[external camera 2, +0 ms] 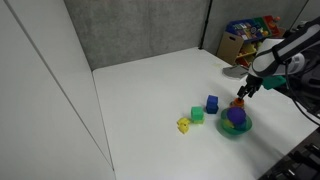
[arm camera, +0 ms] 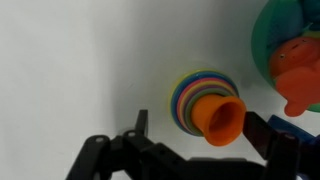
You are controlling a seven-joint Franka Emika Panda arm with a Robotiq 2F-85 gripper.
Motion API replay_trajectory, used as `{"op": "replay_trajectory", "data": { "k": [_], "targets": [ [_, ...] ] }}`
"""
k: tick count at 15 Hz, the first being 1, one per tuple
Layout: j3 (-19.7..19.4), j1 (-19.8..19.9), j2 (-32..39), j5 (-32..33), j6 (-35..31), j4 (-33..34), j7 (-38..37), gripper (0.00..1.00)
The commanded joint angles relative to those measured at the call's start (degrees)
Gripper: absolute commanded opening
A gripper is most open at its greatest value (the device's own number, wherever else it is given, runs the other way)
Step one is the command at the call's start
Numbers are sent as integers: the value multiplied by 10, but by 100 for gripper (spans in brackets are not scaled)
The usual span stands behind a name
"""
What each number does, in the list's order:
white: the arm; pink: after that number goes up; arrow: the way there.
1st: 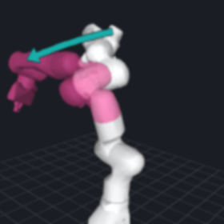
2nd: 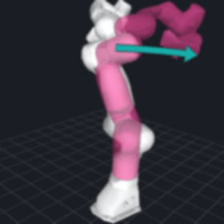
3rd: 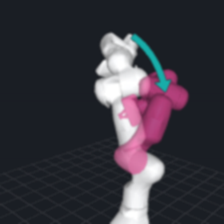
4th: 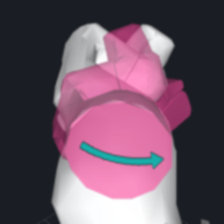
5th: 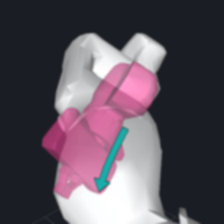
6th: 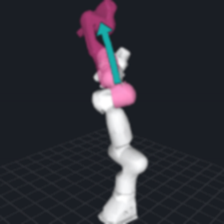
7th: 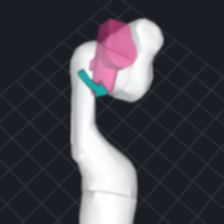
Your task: Put the orange object inside the green object
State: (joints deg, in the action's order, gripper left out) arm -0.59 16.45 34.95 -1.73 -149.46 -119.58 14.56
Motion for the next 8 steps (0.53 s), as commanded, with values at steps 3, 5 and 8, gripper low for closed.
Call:
{"op": "replay_trajectory", "data": {
  "k": [3,5,8],
  "targets": [
    [28,22,-16,-38,16,-3,42,100],
    [37,24,-22,-49,20,-4,49,100],
    [47,22,-35,-62,19,-10,55,100]
  ]
}}
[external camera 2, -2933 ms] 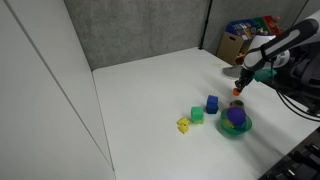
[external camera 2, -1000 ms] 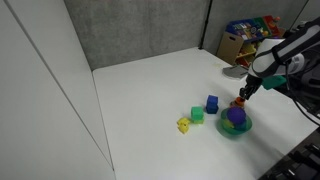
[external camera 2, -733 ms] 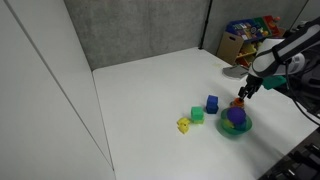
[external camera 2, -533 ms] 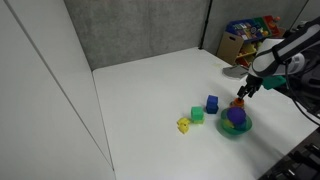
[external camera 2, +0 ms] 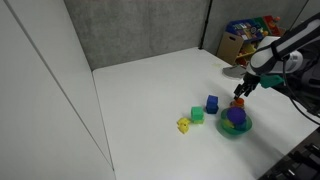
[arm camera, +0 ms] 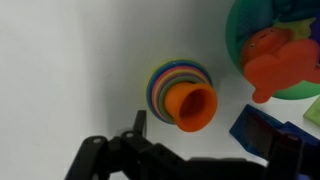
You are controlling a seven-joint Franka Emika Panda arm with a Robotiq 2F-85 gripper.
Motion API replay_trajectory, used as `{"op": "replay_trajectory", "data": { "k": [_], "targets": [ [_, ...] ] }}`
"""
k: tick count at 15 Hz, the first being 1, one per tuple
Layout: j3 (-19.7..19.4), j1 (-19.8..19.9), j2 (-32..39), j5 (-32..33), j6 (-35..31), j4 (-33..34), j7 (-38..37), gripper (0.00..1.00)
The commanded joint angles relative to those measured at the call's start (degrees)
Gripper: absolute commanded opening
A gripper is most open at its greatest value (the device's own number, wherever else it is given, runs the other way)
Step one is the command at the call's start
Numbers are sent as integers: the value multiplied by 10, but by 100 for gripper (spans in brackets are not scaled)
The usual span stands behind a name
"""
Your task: Put the orange object inside the green object
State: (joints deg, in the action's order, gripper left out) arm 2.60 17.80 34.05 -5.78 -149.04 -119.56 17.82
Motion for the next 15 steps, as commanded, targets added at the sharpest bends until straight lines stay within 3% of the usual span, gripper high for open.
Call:
{"op": "replay_trajectory", "data": {
  "k": [1,15],
  "targets": [
    [20,10,-29,-28,14,-13,27,100],
    [45,25,-1,-78,43,5,94,100]
  ]
}}
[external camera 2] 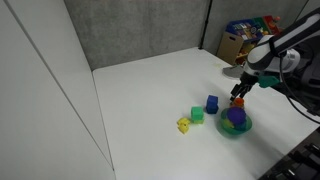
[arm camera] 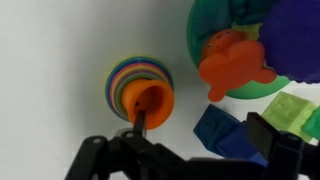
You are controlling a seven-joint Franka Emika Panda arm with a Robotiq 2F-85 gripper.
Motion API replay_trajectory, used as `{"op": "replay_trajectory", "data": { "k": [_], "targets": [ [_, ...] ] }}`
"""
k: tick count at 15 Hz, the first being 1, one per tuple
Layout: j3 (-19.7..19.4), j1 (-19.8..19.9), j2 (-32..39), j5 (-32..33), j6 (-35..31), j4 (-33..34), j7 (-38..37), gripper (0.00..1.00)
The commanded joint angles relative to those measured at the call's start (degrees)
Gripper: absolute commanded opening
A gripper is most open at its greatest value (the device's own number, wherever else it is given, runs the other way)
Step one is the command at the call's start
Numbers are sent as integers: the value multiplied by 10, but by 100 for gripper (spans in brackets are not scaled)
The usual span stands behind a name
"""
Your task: Put the orange object inside the green object
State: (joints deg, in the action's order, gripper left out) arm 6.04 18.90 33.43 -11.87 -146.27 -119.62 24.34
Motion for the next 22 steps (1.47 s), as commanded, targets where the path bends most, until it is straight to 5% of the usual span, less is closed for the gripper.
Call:
{"op": "replay_trajectory", "data": {
  "k": [1,11,22],
  "targets": [
    [9,14,9,-15,17,6,32,100],
    [-1,16,18,1,2,6,42,100],
    [-64,-87,-112,67,2,-57,-100,100]
  ]
}}
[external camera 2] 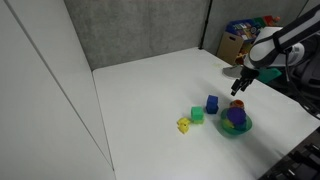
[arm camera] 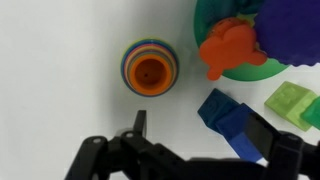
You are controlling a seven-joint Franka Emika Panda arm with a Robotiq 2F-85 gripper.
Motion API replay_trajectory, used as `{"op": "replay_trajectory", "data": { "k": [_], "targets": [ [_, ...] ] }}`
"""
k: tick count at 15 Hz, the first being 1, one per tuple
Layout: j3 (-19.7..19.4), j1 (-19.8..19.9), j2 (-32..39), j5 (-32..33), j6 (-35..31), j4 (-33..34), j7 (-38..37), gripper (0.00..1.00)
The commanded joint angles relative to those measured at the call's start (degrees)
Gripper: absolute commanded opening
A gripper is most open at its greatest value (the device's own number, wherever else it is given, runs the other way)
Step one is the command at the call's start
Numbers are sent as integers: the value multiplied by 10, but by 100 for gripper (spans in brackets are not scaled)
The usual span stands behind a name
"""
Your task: Put the orange object inside the green object
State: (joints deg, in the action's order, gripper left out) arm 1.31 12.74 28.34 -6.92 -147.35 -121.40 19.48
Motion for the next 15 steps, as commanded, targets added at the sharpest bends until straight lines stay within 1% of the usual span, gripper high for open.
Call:
{"op": "replay_trajectory", "data": {
  "k": [1,4,6,8,9,12,15],
  "targets": [
    [-21,-35,-77,21,18,-49,-69,100],
    [-47,-76,-134,65,33,-86,-143,100],
    [-62,-99,-174,110,55,-110,-197,100],
    [-67,-113,-216,150,87,-133,-243,100],
    [-65,-114,-236,159,108,-142,-253,100],
    [-52,-113,-293,154,192,-160,-253,100],
    [-45,-111,-350,154,280,-161,-253,100]
  ]
}}
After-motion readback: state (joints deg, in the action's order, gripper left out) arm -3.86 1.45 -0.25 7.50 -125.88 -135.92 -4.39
